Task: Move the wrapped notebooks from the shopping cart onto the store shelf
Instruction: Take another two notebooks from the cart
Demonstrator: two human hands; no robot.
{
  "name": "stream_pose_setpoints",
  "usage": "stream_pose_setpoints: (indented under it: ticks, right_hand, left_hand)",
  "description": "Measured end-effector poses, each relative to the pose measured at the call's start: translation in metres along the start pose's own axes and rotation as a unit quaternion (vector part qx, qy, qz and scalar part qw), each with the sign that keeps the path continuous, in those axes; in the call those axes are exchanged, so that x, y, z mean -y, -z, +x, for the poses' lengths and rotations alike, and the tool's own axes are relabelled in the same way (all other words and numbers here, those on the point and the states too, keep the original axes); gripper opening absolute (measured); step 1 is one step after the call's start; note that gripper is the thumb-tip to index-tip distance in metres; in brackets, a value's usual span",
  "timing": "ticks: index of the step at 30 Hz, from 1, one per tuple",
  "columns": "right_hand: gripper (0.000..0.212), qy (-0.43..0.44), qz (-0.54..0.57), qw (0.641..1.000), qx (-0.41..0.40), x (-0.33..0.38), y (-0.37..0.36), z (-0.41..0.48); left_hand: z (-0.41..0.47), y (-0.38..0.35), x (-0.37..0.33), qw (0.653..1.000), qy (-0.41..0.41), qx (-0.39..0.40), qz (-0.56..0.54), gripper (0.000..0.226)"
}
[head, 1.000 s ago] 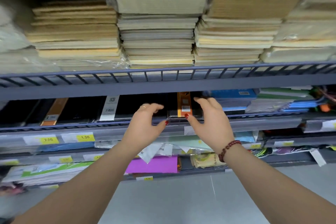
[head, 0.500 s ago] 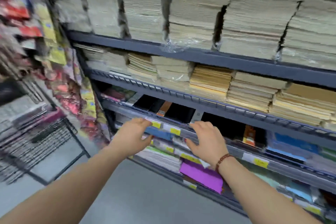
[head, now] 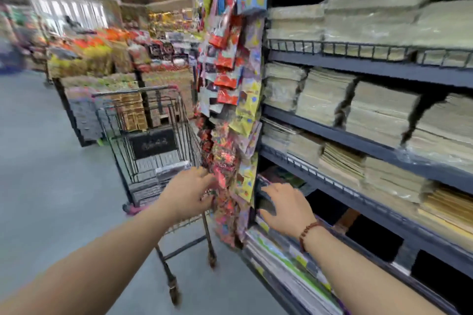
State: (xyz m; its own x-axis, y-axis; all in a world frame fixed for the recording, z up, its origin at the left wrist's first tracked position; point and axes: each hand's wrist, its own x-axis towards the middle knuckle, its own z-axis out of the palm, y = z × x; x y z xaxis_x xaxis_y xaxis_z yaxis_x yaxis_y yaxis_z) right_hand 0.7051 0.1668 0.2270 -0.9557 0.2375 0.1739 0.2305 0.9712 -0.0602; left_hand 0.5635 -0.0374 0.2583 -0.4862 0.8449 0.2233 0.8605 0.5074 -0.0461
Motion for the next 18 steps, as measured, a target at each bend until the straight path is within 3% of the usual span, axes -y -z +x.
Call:
stream_pose_setpoints:
  ticks: [4, 9, 18]
  right_hand:
    - [0.041, 0.046, -0.005, 0.999, -0.007, 0.070, -0.001, 0.051]
    - [0.052, 0.078, 0.025, 0.997, -0.008, 0.134, -0.010, 0.106]
    - [0.052, 0.118, 0.034, 0.992, 0.023, 0.178, -0.050, 0.202]
  left_hand:
    - [-0.033, 0.009, 0.077, 0.999, 0.052, 0.003, 0.011, 0.038]
    - [-0.063, 0.009, 0.151, 0.995, 0.096, -0.002, 0.020, 0.044]
    - [-0.054, -0.018, 0.231, 0.988, 0.151, 0.012, 0.002, 0.044]
